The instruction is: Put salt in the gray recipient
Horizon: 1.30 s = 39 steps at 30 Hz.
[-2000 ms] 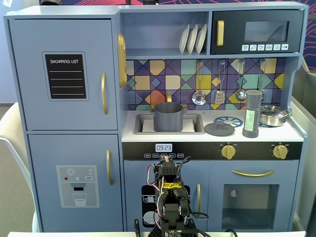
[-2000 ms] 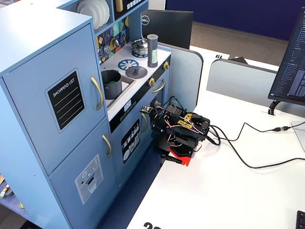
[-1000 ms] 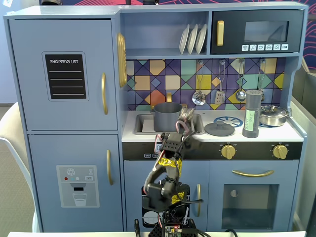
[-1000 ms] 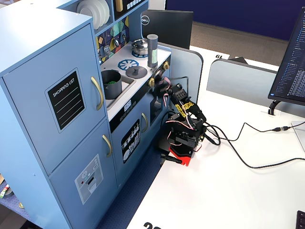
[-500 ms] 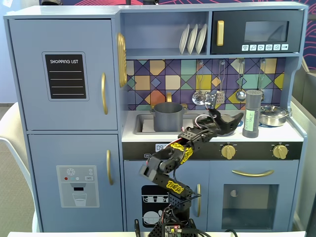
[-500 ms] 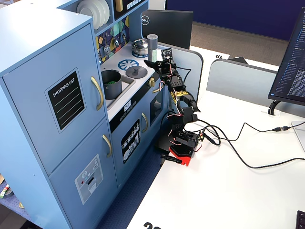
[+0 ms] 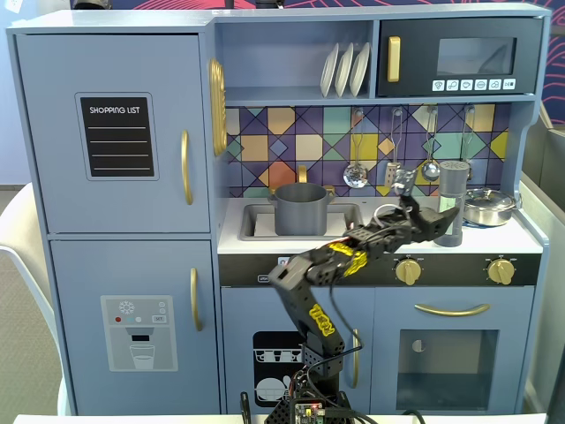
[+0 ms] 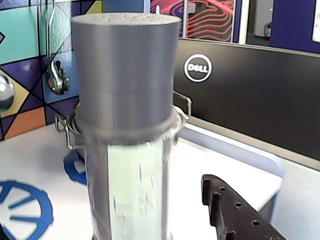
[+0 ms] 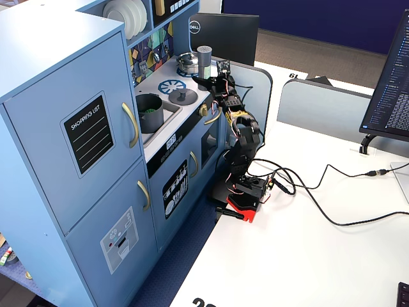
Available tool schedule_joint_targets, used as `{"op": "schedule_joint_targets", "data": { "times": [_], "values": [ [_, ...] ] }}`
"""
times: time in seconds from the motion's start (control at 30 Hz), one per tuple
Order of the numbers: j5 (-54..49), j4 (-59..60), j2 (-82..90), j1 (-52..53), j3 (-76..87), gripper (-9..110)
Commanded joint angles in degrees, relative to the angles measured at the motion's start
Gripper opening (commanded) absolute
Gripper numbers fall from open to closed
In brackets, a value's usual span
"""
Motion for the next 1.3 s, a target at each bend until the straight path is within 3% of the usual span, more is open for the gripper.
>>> {"op": "schedule_joint_targets", "data": {
  "times": [0.0,0.47,0.5,0.63,0.93,1.13,1.27],
  "values": [
    [2.46,-1.76,-6.86,0.09,-11.25,59],
    [2.02,0.44,-28.30,-2.11,-34.72,48],
    [2.11,0.44,-29.27,-2.37,-35.77,42],
    [2.55,0.88,-30.23,-3.25,-37.97,0],
    [24.61,13.62,-11.51,-4.66,-37.53,0],
    [57.48,33.49,4.13,-16.44,-36.21,0],
    [78.05,38.85,10.02,-29.00,-32.78,0]
  ]
}}
